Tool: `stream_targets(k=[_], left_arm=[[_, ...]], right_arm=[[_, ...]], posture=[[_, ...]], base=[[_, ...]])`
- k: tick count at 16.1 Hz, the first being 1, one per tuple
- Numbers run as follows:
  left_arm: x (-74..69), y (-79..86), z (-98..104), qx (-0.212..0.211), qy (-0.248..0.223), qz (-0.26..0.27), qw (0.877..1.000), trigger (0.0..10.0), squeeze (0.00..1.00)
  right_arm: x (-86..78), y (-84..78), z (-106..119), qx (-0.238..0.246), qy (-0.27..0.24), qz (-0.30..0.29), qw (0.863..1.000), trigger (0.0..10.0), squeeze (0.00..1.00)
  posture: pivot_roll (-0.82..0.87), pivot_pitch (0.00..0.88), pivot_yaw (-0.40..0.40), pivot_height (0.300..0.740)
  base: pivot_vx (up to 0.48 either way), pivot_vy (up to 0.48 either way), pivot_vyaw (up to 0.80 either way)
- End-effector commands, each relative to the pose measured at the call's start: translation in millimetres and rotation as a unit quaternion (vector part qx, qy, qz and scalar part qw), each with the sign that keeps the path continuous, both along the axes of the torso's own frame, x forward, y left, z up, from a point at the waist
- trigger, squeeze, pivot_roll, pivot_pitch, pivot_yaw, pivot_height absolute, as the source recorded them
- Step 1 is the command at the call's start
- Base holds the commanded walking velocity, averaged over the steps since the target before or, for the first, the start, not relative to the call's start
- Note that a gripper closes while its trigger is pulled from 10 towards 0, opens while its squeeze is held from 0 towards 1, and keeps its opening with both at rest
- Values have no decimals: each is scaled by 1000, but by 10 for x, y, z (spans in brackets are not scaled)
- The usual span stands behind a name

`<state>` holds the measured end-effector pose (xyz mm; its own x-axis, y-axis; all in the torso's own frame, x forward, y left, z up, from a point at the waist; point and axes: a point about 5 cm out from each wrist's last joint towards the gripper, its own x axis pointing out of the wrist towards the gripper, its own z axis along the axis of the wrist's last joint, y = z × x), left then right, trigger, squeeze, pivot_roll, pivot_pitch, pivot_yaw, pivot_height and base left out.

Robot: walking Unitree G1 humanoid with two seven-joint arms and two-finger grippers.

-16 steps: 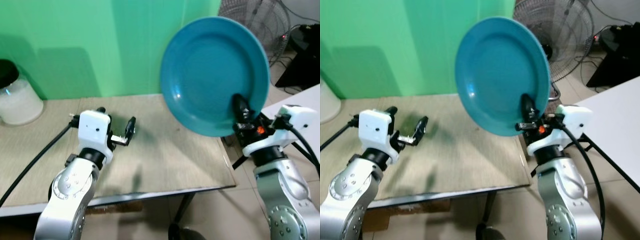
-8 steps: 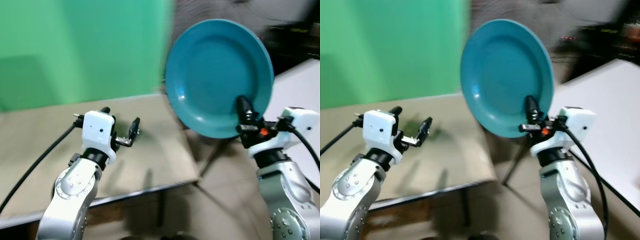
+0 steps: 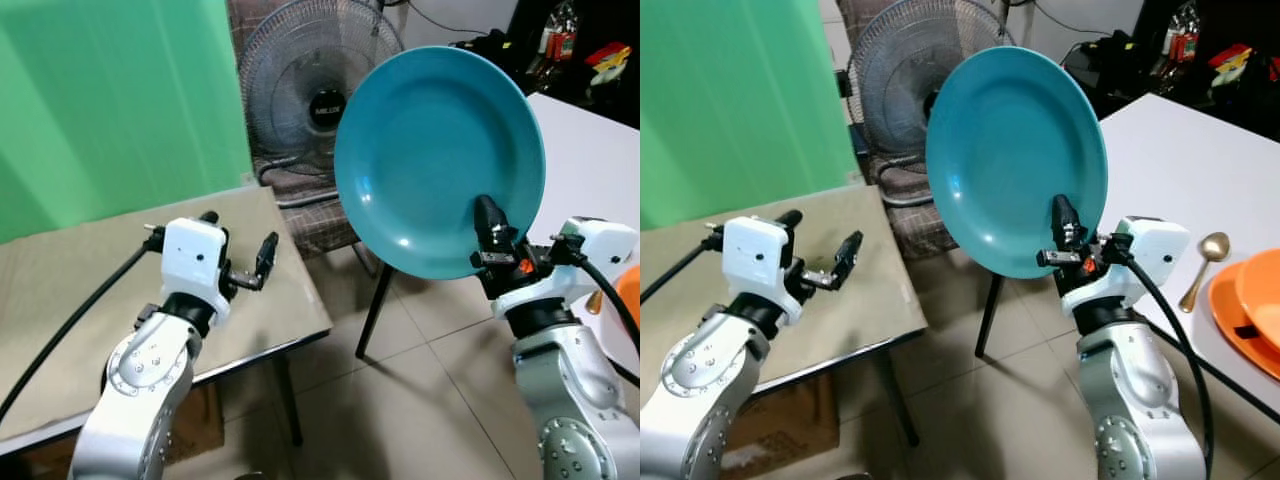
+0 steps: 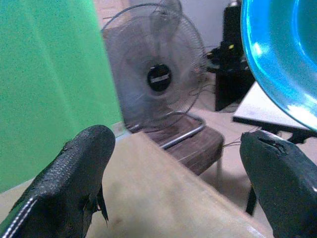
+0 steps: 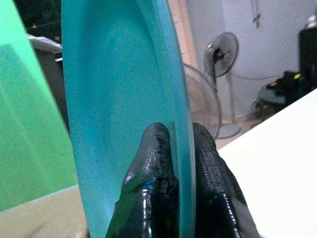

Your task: Setting the table

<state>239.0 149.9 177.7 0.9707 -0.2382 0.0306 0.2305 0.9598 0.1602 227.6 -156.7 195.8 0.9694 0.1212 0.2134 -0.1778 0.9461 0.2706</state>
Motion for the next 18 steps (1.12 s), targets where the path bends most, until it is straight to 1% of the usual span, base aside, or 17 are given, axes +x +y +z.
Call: stream_targets(k=[1,2,3,10,16,18], left_arm=[[2,2,3,2,-1,2,1000,10000,0],[3,5,3,2,-1,2,1000,10000,0],[5,15,2,-12,2,8,1000,10000,0],[5,3,13,-8,-2,9,1000,10000,0],[25,-4,25,-5,-6,8,1000,10000,0],[27,-7,24,-5,-6,6,1000,10000,0]], right_arm=[[9,5,22,-1,-2,1,1000,10000,0],[10,6,19,-1,0,0,1000,10000,0],[12,6,11,-4,4,-2,1000,10000,0],[36,25,-11,-22,18,2,1000,10000,0],[28,37,9,-23,14,-1,1000,10000,0],[25,41,16,-24,12,-1,1000,10000,0]], posture=[[-10,52,11,740],[-10,52,11,740],[-10,53,13,740],[-10,54,4,740],[-16,60,13,740],[-17,61,14,740]], base=[[0,-480,0],[0,-480,0],[0,0,0],[0,0,0],[0,0,-757],[0,-266,-800]])
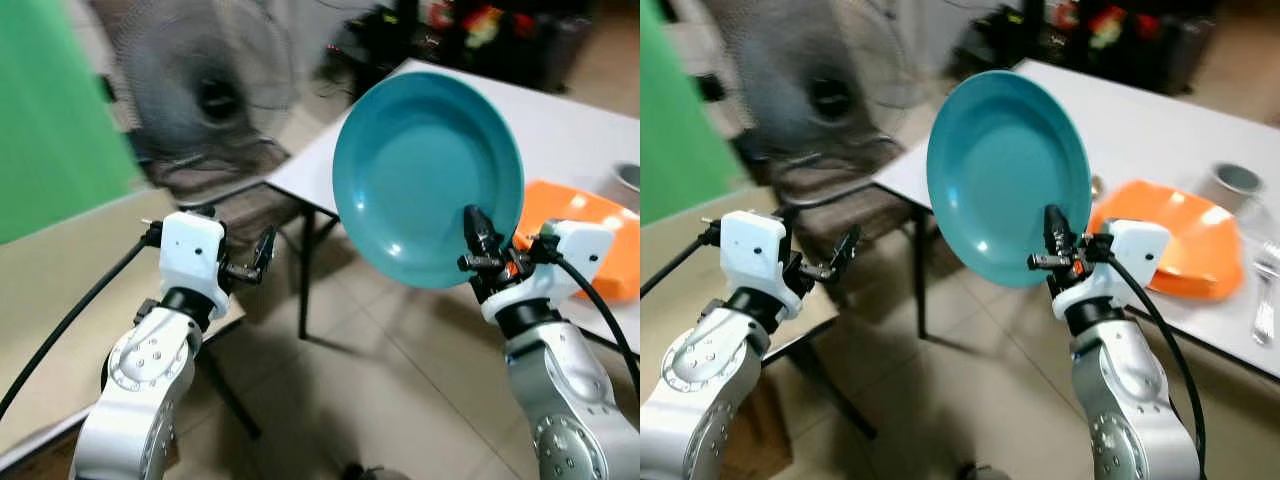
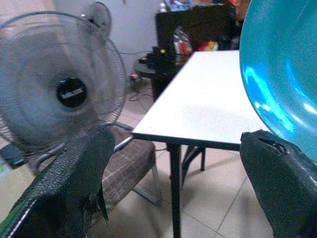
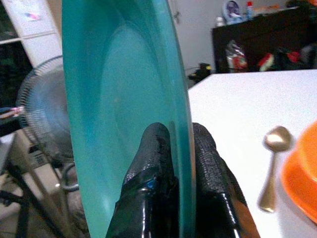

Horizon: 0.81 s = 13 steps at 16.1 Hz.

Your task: Setting the table

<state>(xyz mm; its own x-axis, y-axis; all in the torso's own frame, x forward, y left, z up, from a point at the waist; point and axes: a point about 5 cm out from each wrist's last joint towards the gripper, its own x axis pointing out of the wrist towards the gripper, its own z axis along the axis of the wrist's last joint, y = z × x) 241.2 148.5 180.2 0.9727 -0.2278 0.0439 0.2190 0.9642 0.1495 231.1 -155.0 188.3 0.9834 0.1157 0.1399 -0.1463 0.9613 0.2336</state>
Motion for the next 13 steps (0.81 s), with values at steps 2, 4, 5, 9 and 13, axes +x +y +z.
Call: stream_targets(k=[2,4,5,9,13], left_arm=[[14,4,6,3,-2,-1,1000,10000,0],[21,1,16,2,-4,-1,1000,10000,0],[23,1,21,1,-5,-1,1000,10000,0],[34,-1,40,-1,-8,-1,1000,10000,0],[51,-1,88,-2,-18,0,1000,10000,0]], right_arm=[[-10,23,102,1,-25,4,1000,10000,0],[-9,20,132,0,-35,2,999,10000,0],[-9,23,145,1,-39,3,999,10000,0],[-3,26,174,1,-48,4,999,10000,0],[13,0,252,14,-72,-1,997,10000,0]], posture=[[-17,63,17,740],[-18,63,17,740],[-19,63,17,740],[-19,63,16,740],[-19,62,12,740]], base=[[0,-274,-653],[0,-277,-234],[0,-289,0],[0,-296,0],[0,-299,0]])
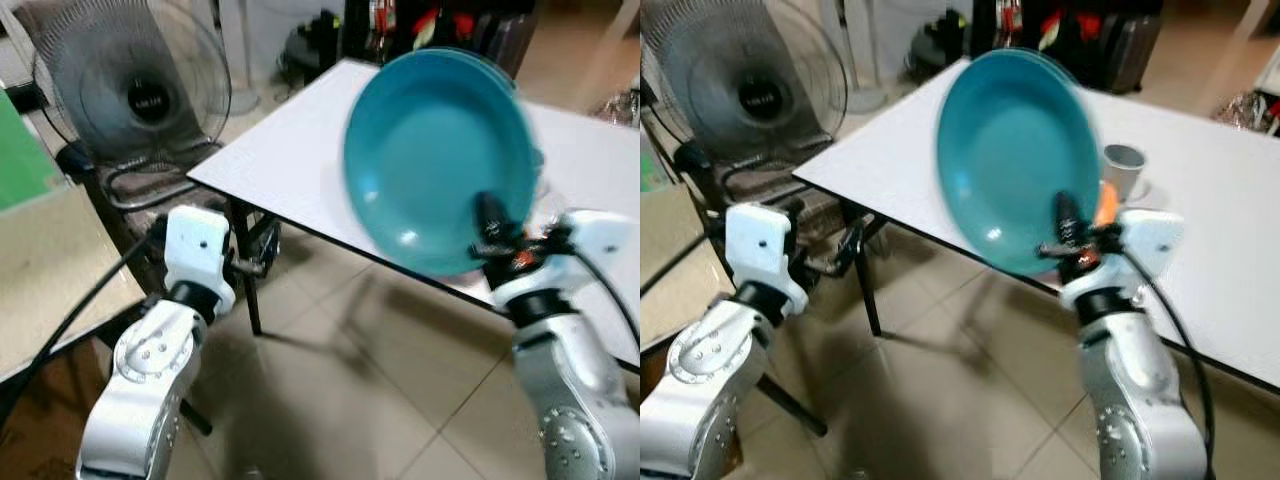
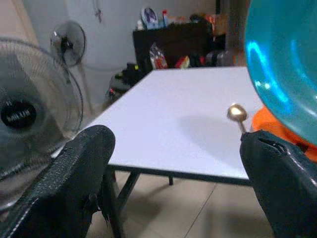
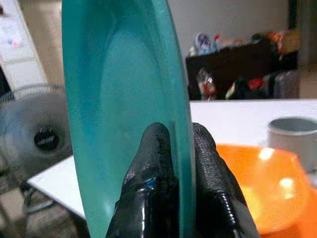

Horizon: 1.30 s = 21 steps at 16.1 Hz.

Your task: Setting the table

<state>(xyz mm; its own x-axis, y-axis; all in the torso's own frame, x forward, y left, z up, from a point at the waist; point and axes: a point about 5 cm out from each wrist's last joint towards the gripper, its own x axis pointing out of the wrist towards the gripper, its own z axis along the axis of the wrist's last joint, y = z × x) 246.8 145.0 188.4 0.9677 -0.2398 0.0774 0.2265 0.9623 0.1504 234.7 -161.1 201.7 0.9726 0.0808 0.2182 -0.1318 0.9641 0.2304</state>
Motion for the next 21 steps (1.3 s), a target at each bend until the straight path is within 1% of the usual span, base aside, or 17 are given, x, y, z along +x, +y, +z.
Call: stream_targets(k=[1,6,12,19,20,21], left_arm=[[-1,34,15,1,-3,6,1000,10000,0],[14,24,24,-1,-6,6,1000,10000,0],[26,-13,-14,-5,-1,2,1000,10000,0],[32,-17,-31,-4,-1,2,1000,10000,0],[37,-22,-50,-10,8,-1,1000,10000,0],[45,-21,-75,-14,18,-3,1000,10000,0]], right_arm=[[-21,57,121,11,-33,15,999,10000,0],[-3,6,118,23,-30,-4,999,10000,0],[18,-75,110,35,-23,-27,999,10000,0],[71,-118,27,41,11,-32,999,10000,0],[76,-119,-6,41,22,-30,998,10000,0],[78,-122,-45,47,36,-32,998,10000,0]], posture=[[-19,62,12,740],[-28,63,12,740],[-46,63,18,740],[-45,58,17,740],[-45,47,20,740],[-46,42,22,740]], base=[[0,-300,0],[0,-299,0],[0,-301,0],[0,-302,0],[0,0,0],[0,480,-800]])
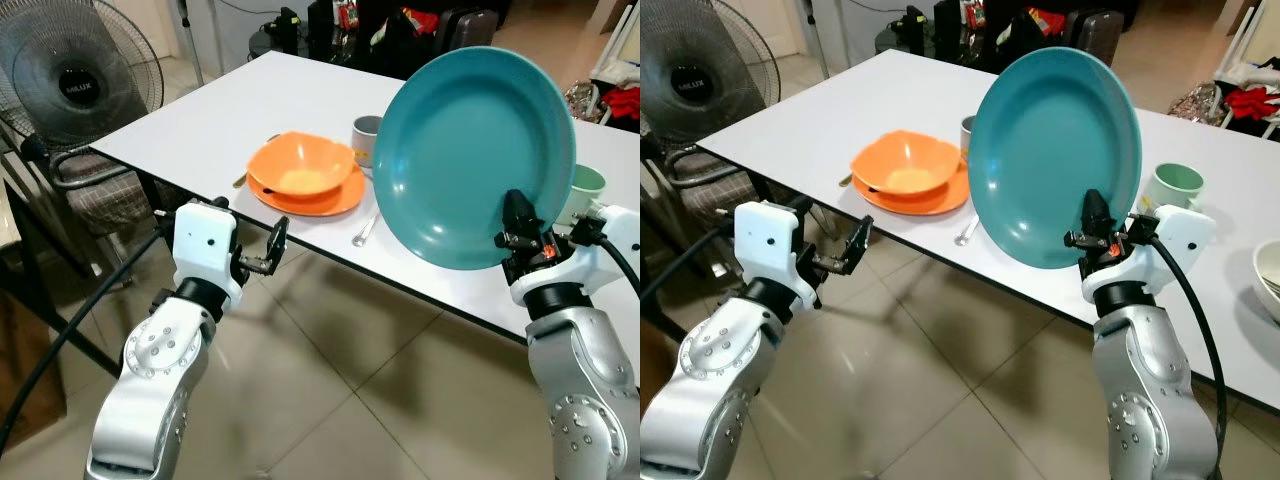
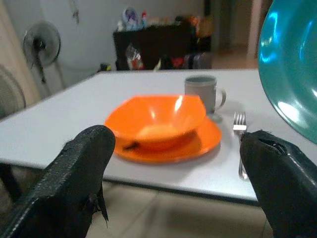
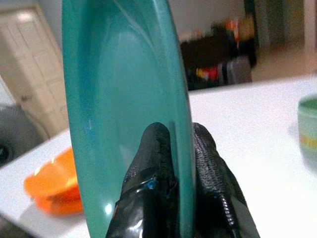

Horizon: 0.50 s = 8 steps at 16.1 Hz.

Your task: Setting the table

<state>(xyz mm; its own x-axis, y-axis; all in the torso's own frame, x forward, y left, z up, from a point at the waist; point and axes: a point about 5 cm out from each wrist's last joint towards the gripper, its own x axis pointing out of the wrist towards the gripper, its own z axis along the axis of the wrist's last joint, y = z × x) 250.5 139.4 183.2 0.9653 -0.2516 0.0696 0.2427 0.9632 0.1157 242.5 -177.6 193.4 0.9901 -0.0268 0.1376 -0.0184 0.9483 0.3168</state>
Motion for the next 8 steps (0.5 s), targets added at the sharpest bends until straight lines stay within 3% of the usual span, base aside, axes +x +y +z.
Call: stream_targets(k=[1,7,8], left_arm=[[13,36,-31,3,12,4,1000,10000,0],[36,48,-33,13,11,2,1000,10000,0],[42,56,-16,37,2,6,999,10000,0]], right_arm=[[0,36,16,9,1,11,1000,10000,0],[-23,21,-101,27,35,1,999,10000,0],[-23,23,-108,26,38,1,999,10000,0]], posture=[[-47,41,23,740],[-45,23,31,740],[-45,22,31,740]], base=[[0,480,-800],[0,480,-800],[0,285,-800]])
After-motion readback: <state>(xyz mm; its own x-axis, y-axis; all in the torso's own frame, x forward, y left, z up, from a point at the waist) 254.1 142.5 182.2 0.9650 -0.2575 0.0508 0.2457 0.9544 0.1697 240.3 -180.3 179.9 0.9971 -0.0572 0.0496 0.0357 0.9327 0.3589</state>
